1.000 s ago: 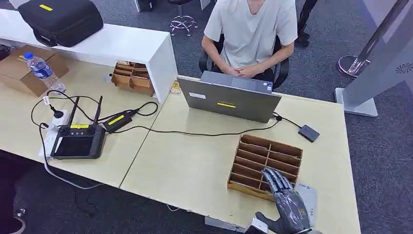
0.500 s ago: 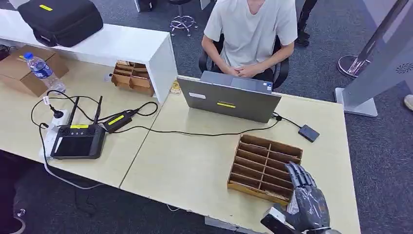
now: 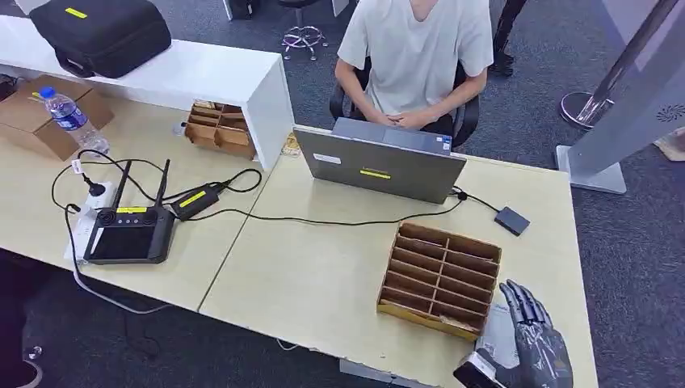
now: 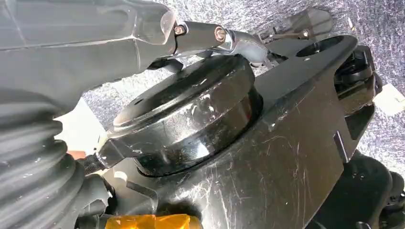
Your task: Pass the card to the sensor for recognition and then transmit it.
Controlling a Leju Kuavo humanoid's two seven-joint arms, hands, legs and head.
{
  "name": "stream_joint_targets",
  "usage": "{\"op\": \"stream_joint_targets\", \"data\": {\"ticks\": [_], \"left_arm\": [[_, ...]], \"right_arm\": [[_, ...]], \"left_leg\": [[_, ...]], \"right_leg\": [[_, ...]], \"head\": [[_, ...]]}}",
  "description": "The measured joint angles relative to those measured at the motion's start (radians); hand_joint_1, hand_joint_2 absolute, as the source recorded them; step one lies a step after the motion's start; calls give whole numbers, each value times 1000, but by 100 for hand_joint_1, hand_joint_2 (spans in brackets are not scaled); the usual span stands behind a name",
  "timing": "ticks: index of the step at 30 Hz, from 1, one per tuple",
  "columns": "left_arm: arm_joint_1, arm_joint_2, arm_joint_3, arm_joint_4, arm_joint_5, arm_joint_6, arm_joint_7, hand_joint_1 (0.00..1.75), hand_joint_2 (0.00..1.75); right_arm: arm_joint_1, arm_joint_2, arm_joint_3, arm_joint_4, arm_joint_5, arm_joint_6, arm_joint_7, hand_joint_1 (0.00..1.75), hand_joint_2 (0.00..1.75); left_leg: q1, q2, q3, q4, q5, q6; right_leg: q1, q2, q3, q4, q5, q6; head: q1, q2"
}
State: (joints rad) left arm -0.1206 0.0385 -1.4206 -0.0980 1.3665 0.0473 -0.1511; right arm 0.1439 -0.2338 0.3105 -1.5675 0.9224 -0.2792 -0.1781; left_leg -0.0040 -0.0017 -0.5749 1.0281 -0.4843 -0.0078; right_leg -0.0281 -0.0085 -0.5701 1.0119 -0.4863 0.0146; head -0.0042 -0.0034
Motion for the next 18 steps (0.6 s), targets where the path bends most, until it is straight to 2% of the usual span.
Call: {"op": "stream_joint_targets", "data": {"ticks": [18], "left_arm": [[1,0,0,0,8,0,0,0,175]], "right_arm": [[48,0,0,1,-46,-19,5,0,175]], "left_leg": [[0,0,0,0,0,0]], "right_leg": [[0,0,0,0,0,0]], "head": [[0,0]]}}
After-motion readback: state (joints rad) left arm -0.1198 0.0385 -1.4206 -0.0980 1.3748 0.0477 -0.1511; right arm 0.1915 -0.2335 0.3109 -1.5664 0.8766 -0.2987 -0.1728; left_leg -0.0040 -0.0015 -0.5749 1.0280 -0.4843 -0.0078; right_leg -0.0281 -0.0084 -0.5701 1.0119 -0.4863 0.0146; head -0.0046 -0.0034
